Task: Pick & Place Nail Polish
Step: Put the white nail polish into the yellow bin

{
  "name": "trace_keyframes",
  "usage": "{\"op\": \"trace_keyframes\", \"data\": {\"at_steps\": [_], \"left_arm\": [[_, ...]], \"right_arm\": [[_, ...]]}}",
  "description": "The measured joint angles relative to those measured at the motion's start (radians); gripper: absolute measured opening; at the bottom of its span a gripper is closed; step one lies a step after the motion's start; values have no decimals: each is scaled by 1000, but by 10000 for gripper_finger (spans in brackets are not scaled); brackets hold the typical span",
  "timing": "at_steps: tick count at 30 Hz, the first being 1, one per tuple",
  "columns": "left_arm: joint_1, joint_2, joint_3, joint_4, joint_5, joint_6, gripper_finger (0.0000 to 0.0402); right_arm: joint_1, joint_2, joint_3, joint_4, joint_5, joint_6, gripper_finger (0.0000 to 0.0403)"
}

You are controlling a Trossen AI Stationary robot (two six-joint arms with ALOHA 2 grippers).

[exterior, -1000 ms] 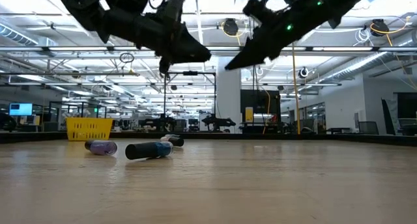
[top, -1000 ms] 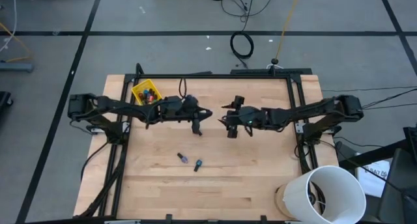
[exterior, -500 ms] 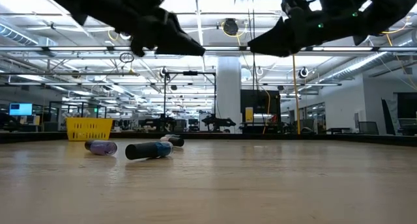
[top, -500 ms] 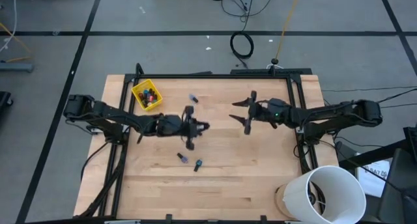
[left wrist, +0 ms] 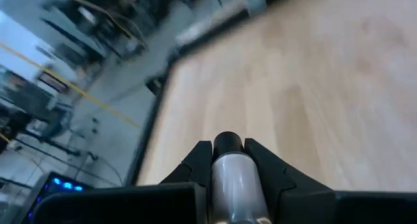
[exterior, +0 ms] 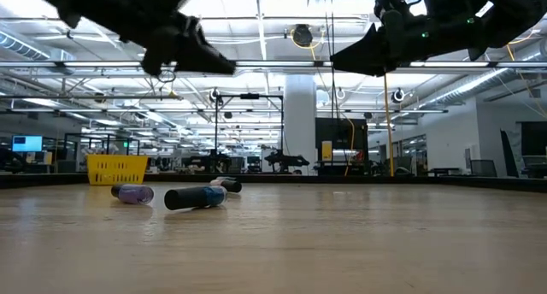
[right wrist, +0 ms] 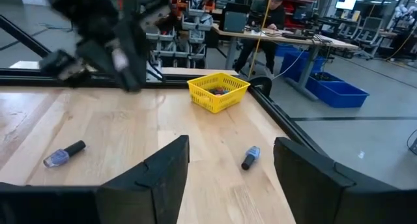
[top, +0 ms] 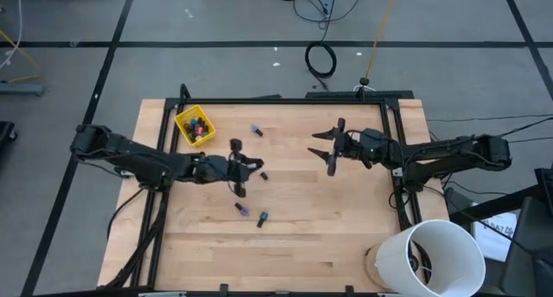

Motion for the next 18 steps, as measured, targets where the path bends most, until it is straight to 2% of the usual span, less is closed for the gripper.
{"op": "trace_keyframes", "data": {"at_steps": [7,13,16,18], "left_arm": [[68,-231,-270,236,-31,-74,49],[170,-442,-471,315,-215,-216,55],[228,-504,-532,315,-326,-328,62],[268,-526,-556,311,-364,-411,54]], "right_arm": [[0,0,0,3,0,0,212],[0,0,0,5,0,0,212],[0,0,0,9,1,0,212],[0,0,0,10,1,0,212]]}}
